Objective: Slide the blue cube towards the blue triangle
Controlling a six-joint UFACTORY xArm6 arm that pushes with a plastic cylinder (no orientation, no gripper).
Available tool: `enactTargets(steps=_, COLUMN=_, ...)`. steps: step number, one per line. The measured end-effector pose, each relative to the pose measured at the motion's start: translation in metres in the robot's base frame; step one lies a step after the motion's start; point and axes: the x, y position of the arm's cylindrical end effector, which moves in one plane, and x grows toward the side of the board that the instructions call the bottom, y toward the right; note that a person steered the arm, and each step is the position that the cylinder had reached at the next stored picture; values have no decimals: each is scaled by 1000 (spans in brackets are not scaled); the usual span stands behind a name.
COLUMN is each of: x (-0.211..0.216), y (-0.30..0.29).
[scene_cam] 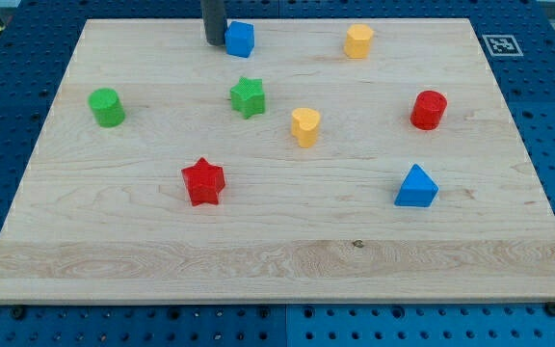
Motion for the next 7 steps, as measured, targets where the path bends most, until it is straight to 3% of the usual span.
enactTargets(steps=2, x=-27, y=52)
enactTargets(steps=5, x=22, y=130)
enactTargets(steps=7, x=71, y=138)
